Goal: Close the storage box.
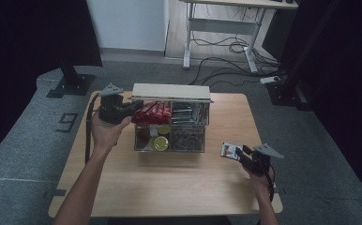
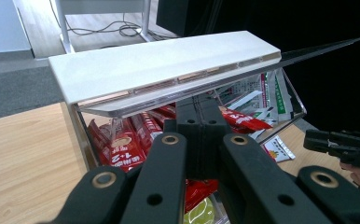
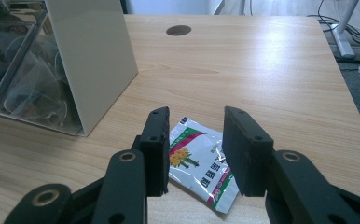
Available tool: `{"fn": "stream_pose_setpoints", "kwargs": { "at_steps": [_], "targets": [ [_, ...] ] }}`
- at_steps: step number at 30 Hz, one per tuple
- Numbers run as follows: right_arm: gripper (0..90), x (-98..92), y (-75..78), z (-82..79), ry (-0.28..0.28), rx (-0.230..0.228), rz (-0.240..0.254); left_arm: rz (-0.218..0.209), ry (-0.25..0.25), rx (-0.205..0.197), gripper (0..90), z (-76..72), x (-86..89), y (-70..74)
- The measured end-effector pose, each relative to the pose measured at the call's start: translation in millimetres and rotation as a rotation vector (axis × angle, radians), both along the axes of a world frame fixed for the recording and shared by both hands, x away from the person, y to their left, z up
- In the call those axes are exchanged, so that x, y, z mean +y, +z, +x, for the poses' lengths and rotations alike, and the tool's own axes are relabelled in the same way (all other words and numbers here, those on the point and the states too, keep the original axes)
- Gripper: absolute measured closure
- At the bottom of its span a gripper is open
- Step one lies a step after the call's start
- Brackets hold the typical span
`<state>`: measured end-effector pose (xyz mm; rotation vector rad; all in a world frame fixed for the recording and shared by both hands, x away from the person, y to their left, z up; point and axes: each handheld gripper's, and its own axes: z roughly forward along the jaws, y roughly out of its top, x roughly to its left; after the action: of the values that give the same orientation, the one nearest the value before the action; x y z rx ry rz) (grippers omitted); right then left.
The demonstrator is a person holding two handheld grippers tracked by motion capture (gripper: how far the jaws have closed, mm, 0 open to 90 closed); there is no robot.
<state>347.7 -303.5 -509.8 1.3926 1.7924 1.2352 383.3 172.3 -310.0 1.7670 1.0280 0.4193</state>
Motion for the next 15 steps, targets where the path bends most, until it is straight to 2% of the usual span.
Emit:
{"fn": "stream_pose_setpoints", "kwargs": {
  "at_steps": [15],
  "targets": [
    [61.8,-0.1,-2.3,-1.4,0.007,0.013,0.003,-0.002,-0.005,0.004,90.0,-2.6,-1.1,-3.8]
  ]
}}
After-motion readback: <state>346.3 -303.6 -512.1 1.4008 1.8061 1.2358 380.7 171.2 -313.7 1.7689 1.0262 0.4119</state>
